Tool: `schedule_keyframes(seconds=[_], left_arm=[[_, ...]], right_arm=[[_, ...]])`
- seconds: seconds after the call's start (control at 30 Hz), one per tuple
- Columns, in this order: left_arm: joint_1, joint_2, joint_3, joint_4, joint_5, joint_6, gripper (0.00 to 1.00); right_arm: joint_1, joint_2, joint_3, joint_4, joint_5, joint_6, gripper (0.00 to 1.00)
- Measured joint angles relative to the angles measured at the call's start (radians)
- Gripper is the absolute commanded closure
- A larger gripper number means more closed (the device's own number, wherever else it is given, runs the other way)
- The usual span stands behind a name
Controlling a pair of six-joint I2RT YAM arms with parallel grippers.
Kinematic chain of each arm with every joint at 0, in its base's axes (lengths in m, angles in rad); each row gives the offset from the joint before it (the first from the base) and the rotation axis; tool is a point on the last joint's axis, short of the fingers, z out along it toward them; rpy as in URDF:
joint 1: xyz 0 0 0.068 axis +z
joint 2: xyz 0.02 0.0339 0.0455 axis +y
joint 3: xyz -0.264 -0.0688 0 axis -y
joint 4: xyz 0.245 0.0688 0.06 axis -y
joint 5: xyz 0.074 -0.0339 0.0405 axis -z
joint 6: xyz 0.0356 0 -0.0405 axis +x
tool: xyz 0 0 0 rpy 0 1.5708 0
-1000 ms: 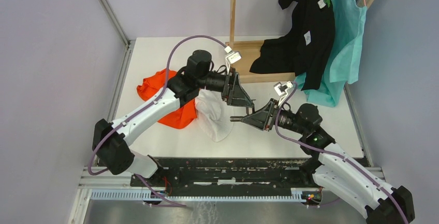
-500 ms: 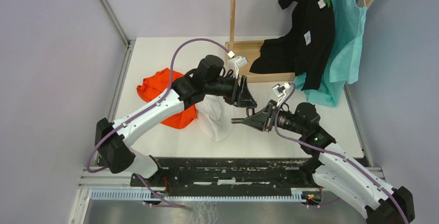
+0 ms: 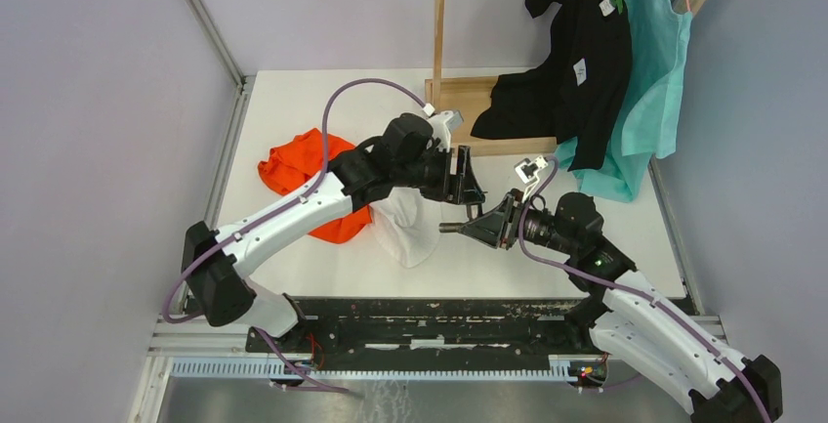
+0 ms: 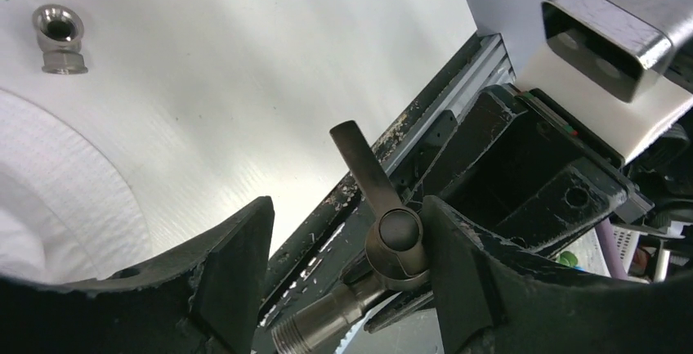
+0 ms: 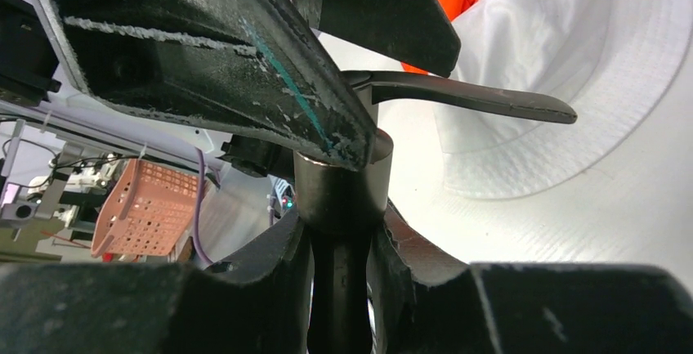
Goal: Install the water faucets
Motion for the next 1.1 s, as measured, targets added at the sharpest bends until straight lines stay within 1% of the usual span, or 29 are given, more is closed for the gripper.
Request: schedule_keyframes(seconds=[0.07, 0.1, 0.13, 0.17, 0.27, 0.37, 0.43, 0.47, 0.53, 0.57, 0.6, 0.67, 0.73, 0.77, 0.83, 0.9, 1.07, 1.1], left_arm=[[-0.007, 0.008, 0.005, -0.008, -0.021, -0.018, 0.31], [-0.013, 0.013, 0.006, -0.011, -0.033, -0.023, 0.36], [-0.018, 0.018, 0.009, -0.011, -0.040, -0.027, 0.40], [-0.022, 0.023, 0.013, -0.013, -0.043, -0.036, 0.47], [-0.034, 0.037, 0.021, -0.013, -0.050, -0.056, 0.60], [-0.038, 0.045, 0.027, -0.014, -0.047, -0.064, 0.67], [-0.039, 0.050, 0.032, -0.014, -0.043, -0.071, 0.68], [-0.039, 0.052, 0.034, -0.013, -0.041, -0.072, 0.62], [-0.039, 0.056, 0.034, -0.011, -0.039, -0.074, 0.34], [-0.039, 0.058, 0.034, -0.014, -0.039, -0.074, 0.27], [-0.039, 0.060, 0.034, -0.017, -0.040, -0.076, 0.22], [-0.038, 0.062, 0.034, -0.026, -0.039, -0.085, 0.17], [-0.039, 0.067, 0.034, -0.033, -0.039, -0.088, 0.16], [-0.039, 0.069, 0.034, -0.037, -0.039, -0.089, 0.18], [-0.039, 0.074, 0.034, -0.043, -0.039, -0.090, 0.27], [-0.039, 0.076, 0.034, -0.042, -0.039, -0.096, 0.39], [-0.041, 0.076, 0.034, -0.028, -0.039, -0.116, 0.77], [-0.042, 0.076, 0.034, -0.018, -0.038, -0.129, 0.83]], right_arm=[[0.000, -0.006, 0.006, -0.029, 0.011, -0.018, 0.99], [0.000, -0.007, 0.011, -0.045, 0.014, -0.027, 0.99], [0.000, -0.007, 0.013, -0.055, 0.016, -0.032, 0.99], [0.000, -0.007, 0.014, -0.066, 0.019, -0.040, 0.99], [0.000, -0.007, 0.016, -0.092, 0.025, -0.054, 0.99], [0.000, -0.007, 0.016, -0.109, 0.034, -0.063, 0.99], [0.000, -0.008, 0.016, -0.114, 0.041, -0.071, 0.99], [0.000, -0.009, 0.016, -0.117, 0.044, -0.077, 0.99], [0.000, -0.013, 0.016, -0.125, 0.050, -0.083, 0.99], [0.000, -0.016, 0.016, -0.127, 0.053, -0.085, 0.99], [0.000, -0.022, 0.016, -0.129, 0.058, -0.087, 0.99], [0.000, -0.033, 0.016, -0.127, 0.066, -0.093, 0.99], [0.000, -0.044, 0.017, -0.129, 0.071, -0.100, 0.99], [0.000, -0.047, 0.018, -0.129, 0.077, -0.104, 0.99], [0.000, -0.048, 0.020, -0.132, 0.086, -0.111, 0.99], [0.000, -0.048, 0.021, -0.140, 0.090, -0.115, 0.99], [0.000, -0.048, 0.021, -0.158, 0.090, -0.124, 0.99], [0.001, -0.048, 0.021, -0.163, 0.091, -0.129, 0.99]])
